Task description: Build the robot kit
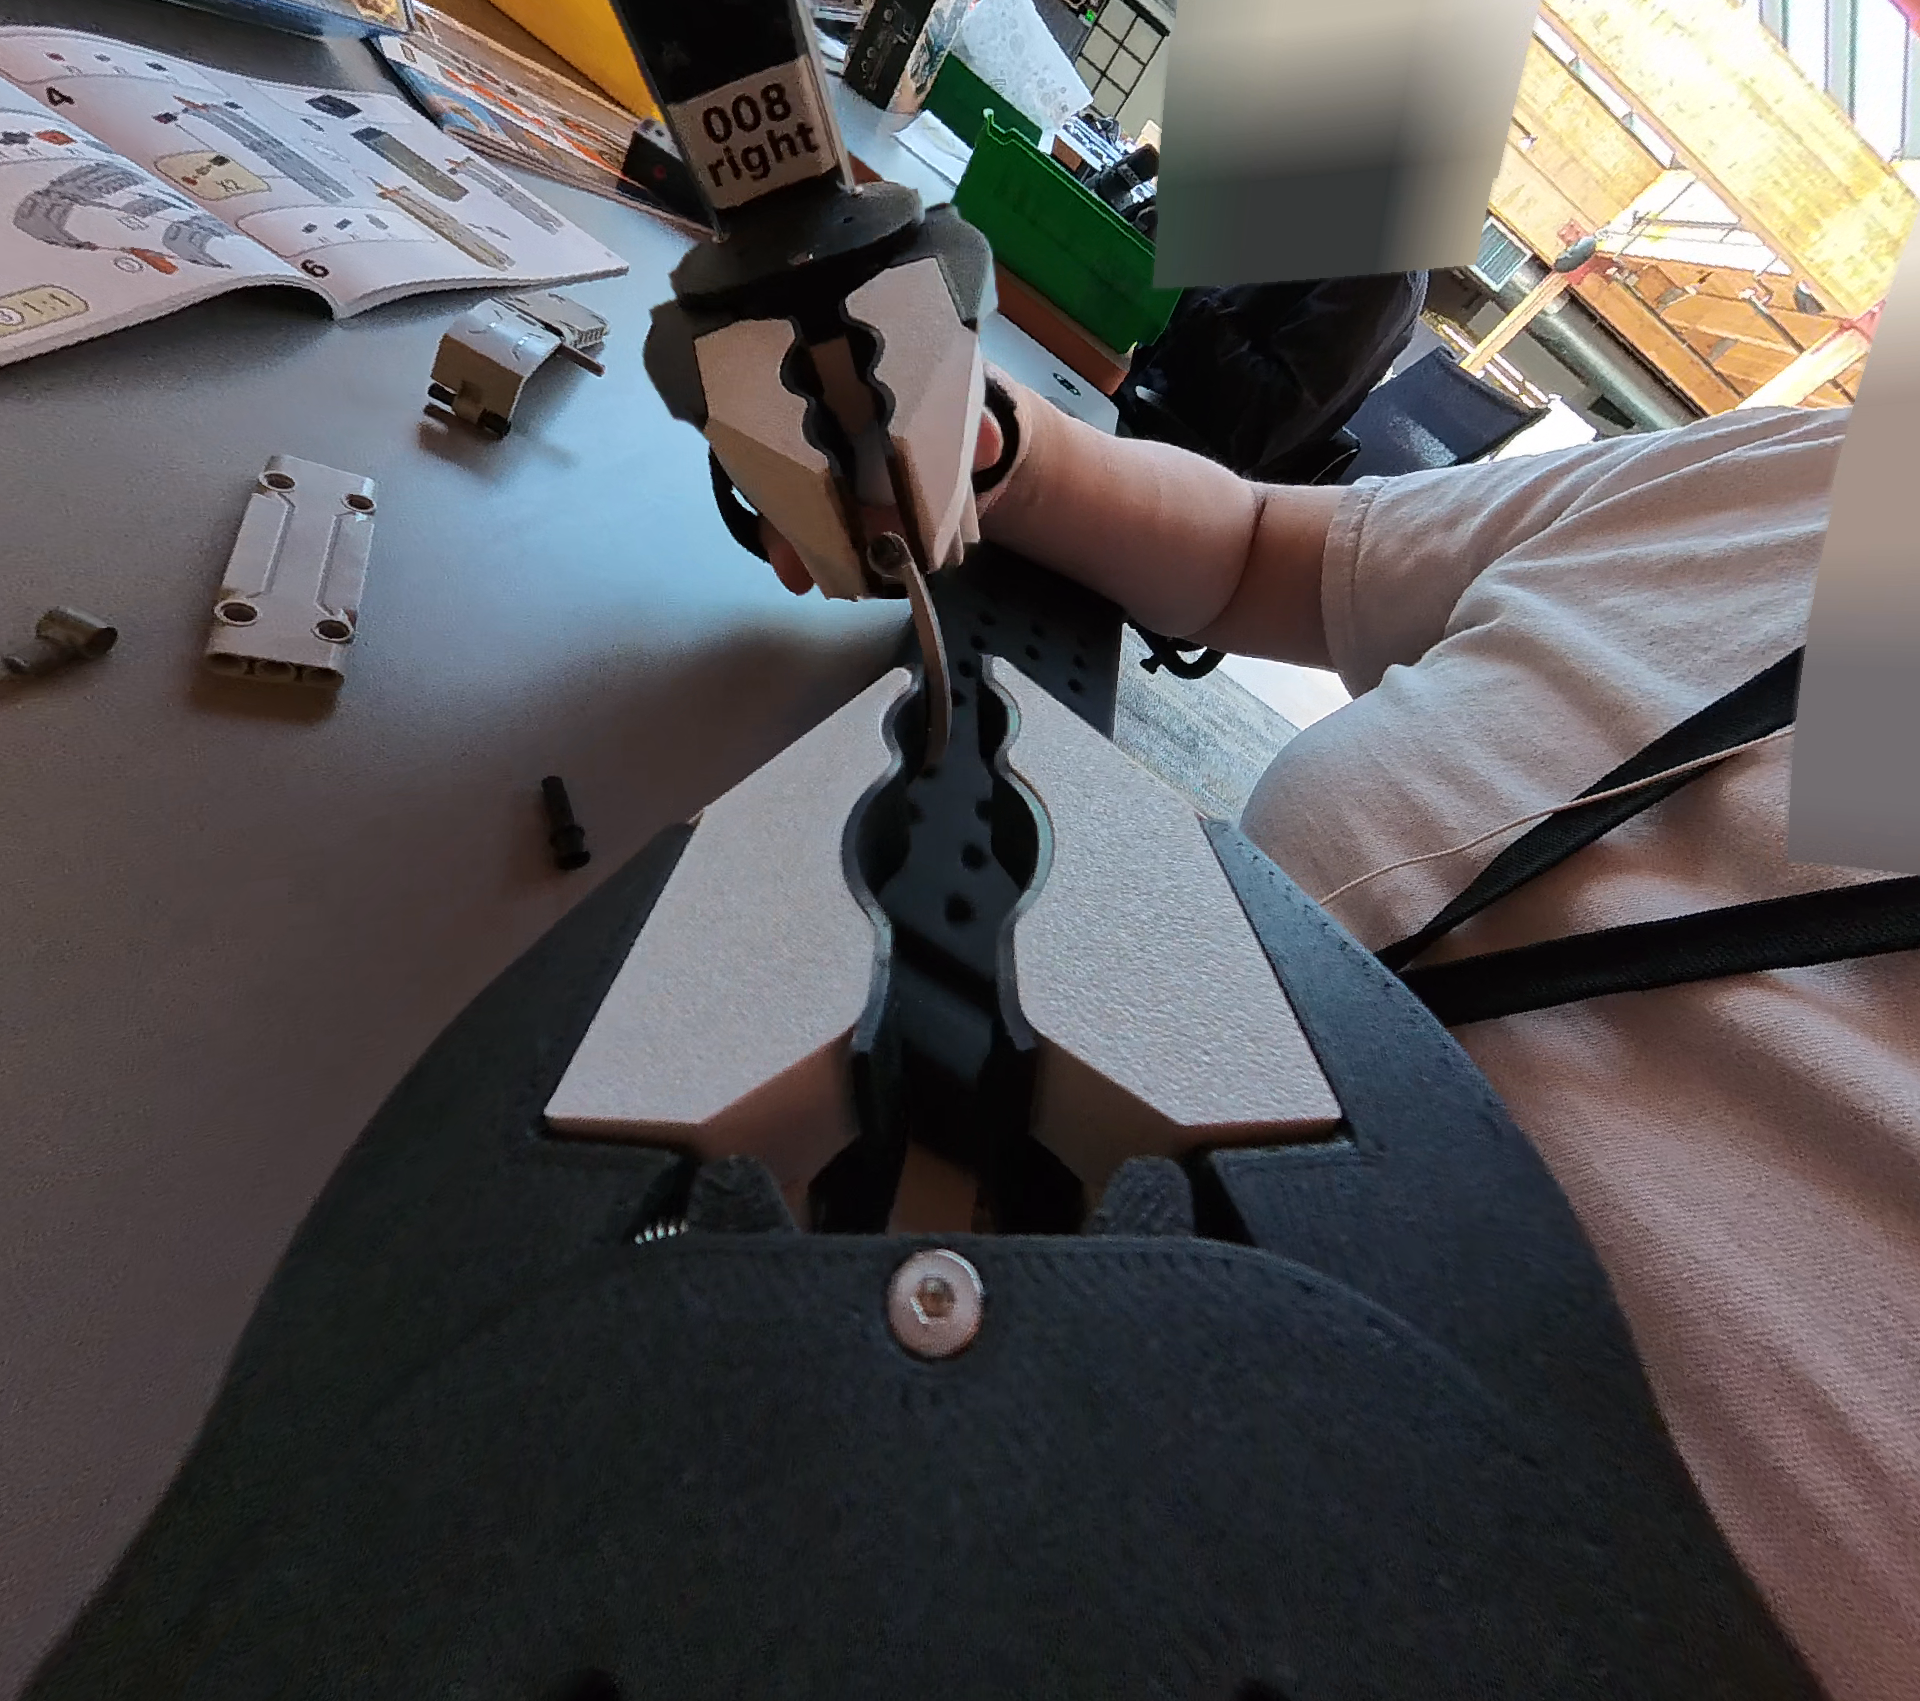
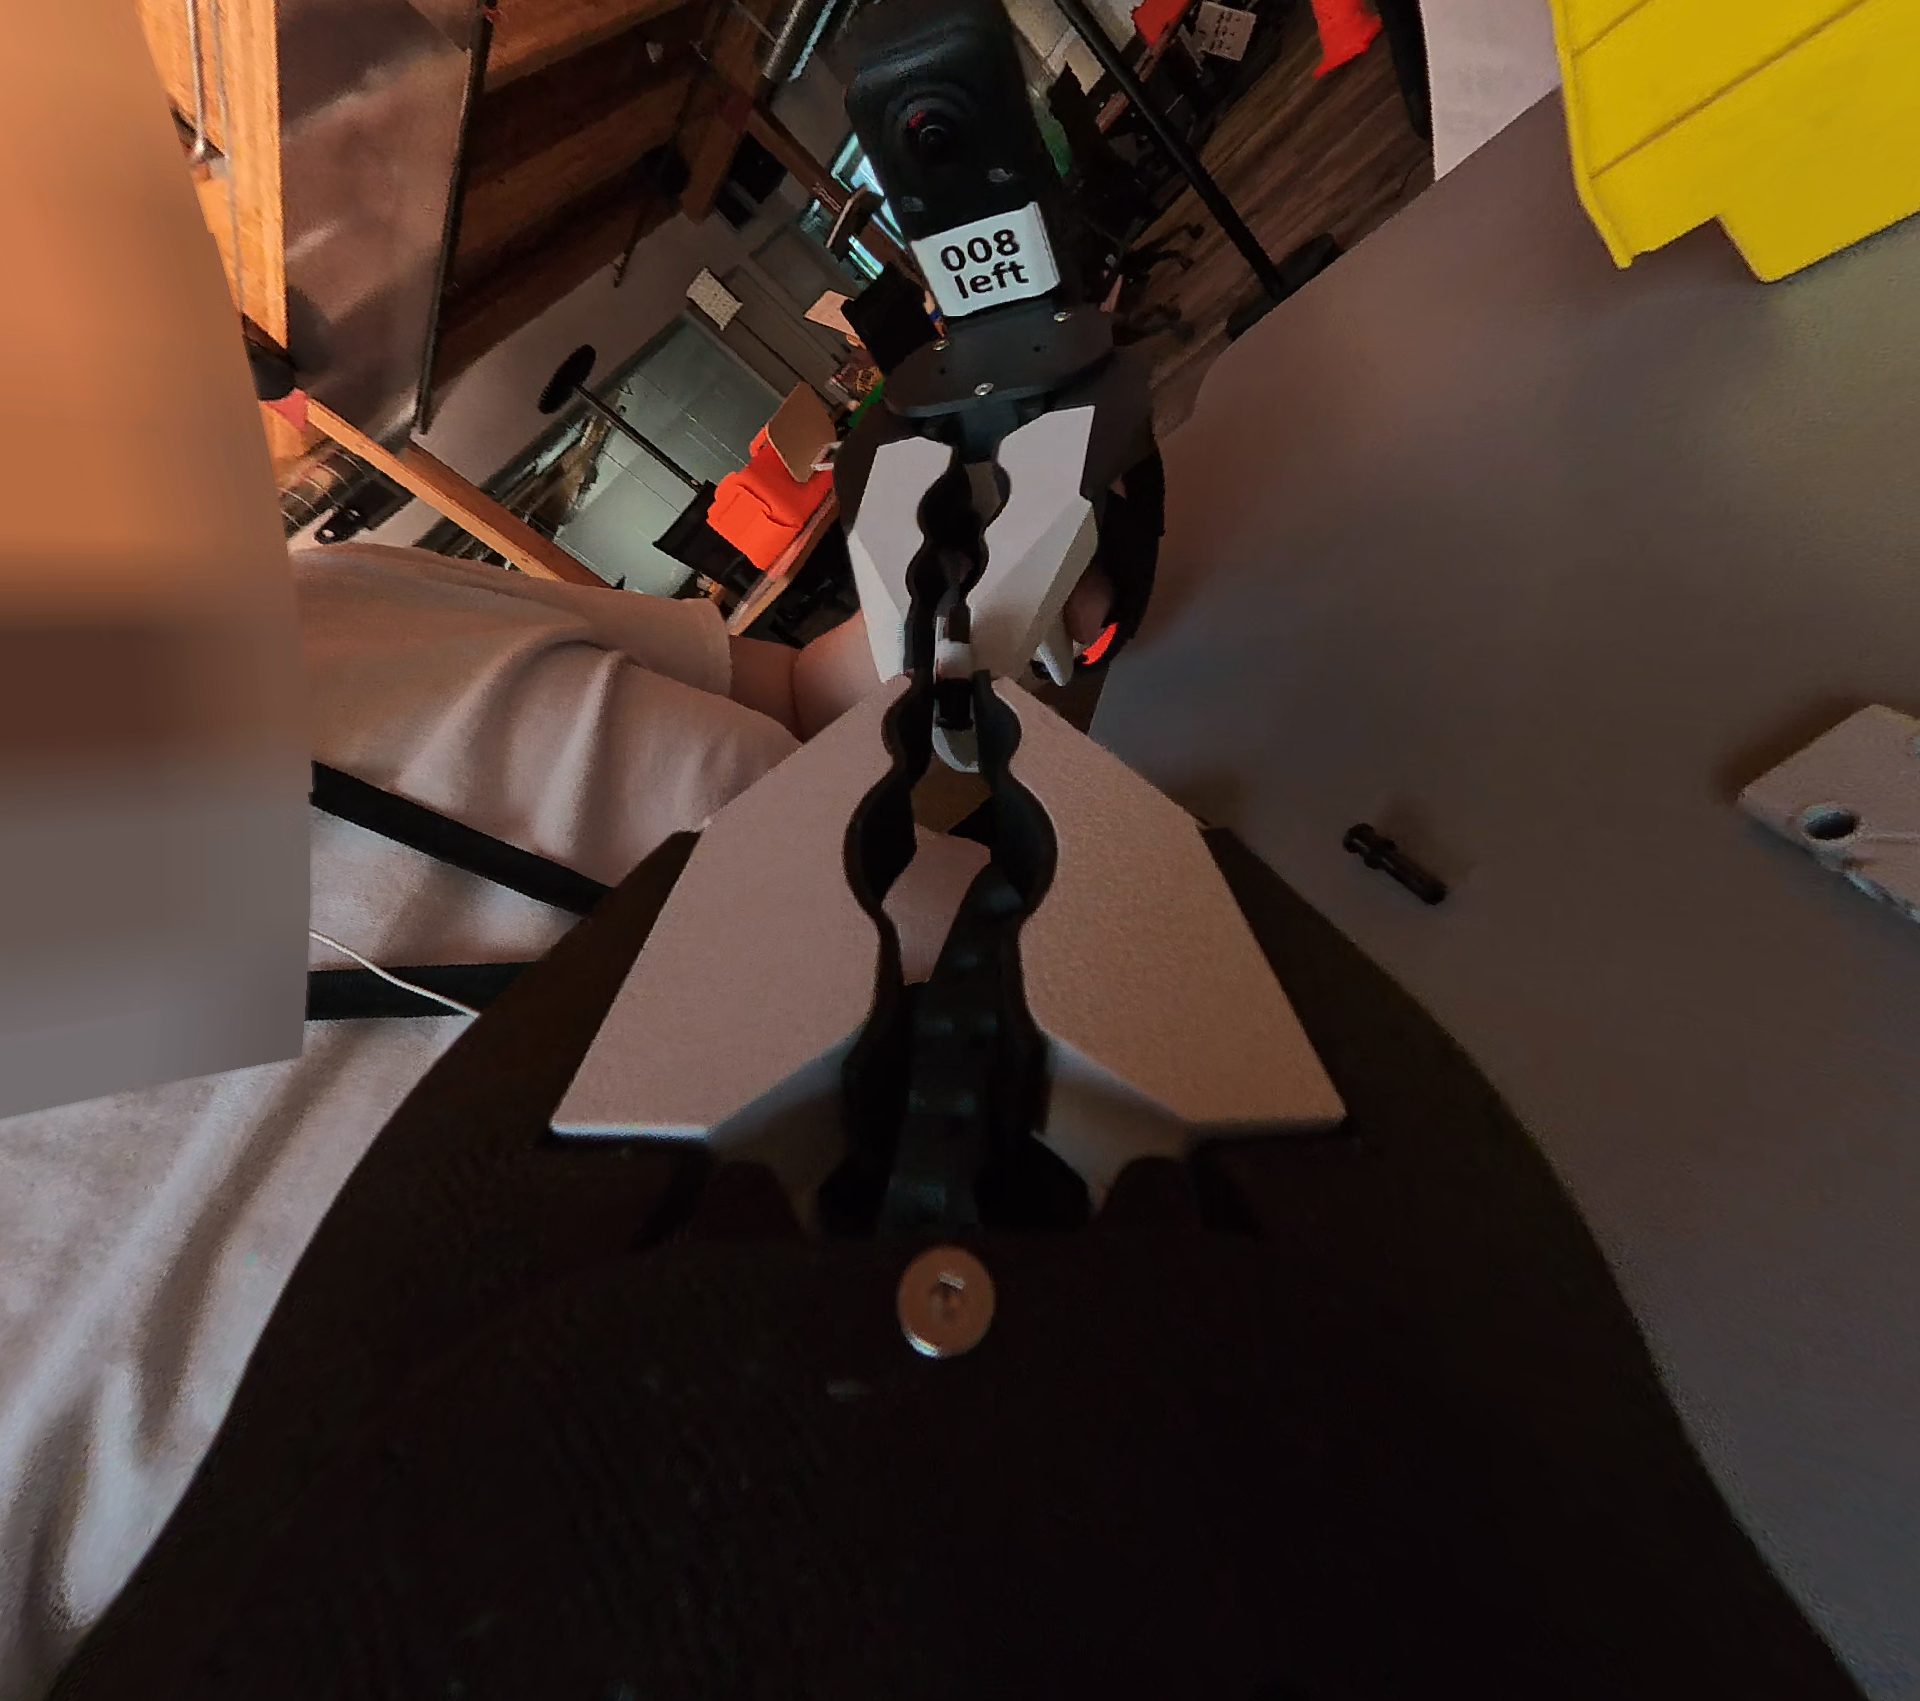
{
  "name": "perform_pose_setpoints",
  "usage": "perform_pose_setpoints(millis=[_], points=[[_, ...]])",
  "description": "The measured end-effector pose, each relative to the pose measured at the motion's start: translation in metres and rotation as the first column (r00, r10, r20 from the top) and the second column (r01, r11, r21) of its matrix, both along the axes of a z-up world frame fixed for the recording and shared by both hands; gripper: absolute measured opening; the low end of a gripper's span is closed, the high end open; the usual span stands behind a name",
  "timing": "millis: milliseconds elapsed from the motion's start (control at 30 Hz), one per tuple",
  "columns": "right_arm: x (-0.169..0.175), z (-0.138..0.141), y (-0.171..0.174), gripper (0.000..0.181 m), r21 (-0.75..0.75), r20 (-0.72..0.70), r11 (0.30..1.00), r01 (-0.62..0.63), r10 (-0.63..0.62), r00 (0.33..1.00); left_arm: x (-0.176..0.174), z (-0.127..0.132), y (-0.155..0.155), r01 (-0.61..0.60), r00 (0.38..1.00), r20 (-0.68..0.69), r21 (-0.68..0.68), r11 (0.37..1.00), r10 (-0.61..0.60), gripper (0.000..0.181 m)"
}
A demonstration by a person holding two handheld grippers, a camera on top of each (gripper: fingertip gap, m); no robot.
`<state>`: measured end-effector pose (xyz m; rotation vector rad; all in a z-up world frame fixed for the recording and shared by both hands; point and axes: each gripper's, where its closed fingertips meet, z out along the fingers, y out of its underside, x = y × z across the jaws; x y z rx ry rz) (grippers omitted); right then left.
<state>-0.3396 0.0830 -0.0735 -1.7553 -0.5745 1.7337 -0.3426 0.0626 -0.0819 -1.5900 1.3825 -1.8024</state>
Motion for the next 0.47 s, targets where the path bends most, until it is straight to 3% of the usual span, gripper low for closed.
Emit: perform_pose_setpoints(millis=[300, 400, 467], points=[[0.002, 0.002, 0.003, 0.004, -0.054, -0.043, 0.999, 0.005, -0.007, 0.999, 0.001, -0.002, 0.002, -0.004, 1.0, -0.018, -0.067, 0.998, 0.003, 0.001], [0.007, 0.01, 0.011, 0.015, 0.004, -0.068, 0.997, 0.078, -0.077, 0.995, 0.004, 0.01, 0.015, -0.06, 0.998, 0.017, -0.23, 0.971, 0.066, 0.0], [0.014, 0.015, 0.019, 0.027, 0.116, -0.034, 0.979, 0.167, -0.164, 0.986, 0.002, 0.025, 0.027, -0.067, 0.99, 0.086, -0.395, 0.916, 0.11, 0.0]])
